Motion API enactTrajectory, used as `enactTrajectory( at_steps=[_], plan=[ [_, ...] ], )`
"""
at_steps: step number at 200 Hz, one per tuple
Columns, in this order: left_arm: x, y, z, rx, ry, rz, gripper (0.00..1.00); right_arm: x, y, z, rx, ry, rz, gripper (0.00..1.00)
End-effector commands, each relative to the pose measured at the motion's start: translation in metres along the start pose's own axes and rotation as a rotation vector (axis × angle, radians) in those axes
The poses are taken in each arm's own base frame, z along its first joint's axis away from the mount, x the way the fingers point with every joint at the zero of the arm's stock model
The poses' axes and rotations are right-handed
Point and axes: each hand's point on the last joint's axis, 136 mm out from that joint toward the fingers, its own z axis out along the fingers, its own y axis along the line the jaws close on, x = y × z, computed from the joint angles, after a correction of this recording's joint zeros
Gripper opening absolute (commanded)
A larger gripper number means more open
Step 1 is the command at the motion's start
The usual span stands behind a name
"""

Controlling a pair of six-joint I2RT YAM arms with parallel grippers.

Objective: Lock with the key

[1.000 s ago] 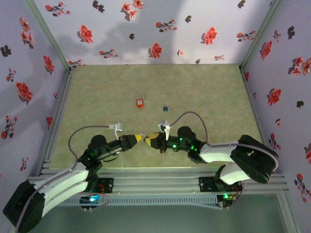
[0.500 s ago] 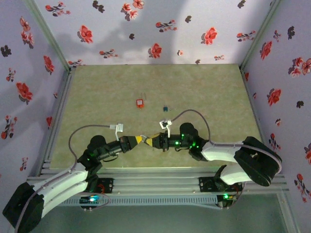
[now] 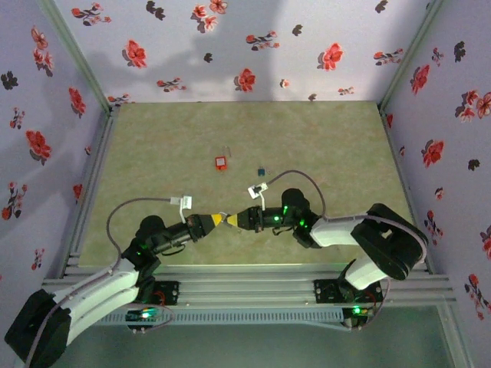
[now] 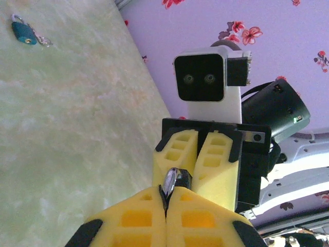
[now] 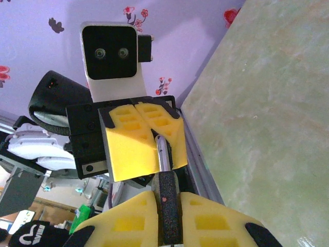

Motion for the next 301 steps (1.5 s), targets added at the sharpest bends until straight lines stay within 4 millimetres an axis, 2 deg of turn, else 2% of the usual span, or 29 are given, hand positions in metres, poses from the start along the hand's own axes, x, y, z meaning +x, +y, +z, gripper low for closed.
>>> enactTrajectory(
  at_steps=[1, 50, 133, 187, 198, 234, 301],
  plan=[
    [0.015, -0.008, -0.002, 0.062, 0.056, 0.031, 0.00, -0.029, 0.041, 0.009, -0.130, -0.049, -0.111, 0.00],
    [0.015, -0.015, -0.003, 0.091, 0.041, 0.018, 0.00, -0.040, 0.033, 0.017, -0.095, -0.070, -0.129, 0.00],
    [0.017, -0.023, -0.003, 0.123, 0.026, 0.011, 0.00, -0.048, 0.040, 0.024, -0.133, -0.069, -0.124, 0.00],
    [0.006, -0.026, -0.004, 0.129, -0.026, -0.018, 0.00, -0.047, 0.035, 0.021, -0.120, -0.066, -0.101, 0.00],
    [0.001, -0.021, -0.003, 0.096, -0.055, -0.045, 0.00, -0.046, 0.031, 0.020, -0.101, -0.050, -0.090, 0.00],
    [-0.016, 0.005, -0.004, -0.023, -0.166, -0.144, 0.00, -0.037, 0.024, 0.017, -0.043, -0.012, -0.110, 0.27],
    [-0.034, 0.021, -0.005, -0.124, -0.259, -0.197, 0.00, -0.031, 0.018, -0.005, 0.078, 0.011, -0.185, 0.53]
  ],
)
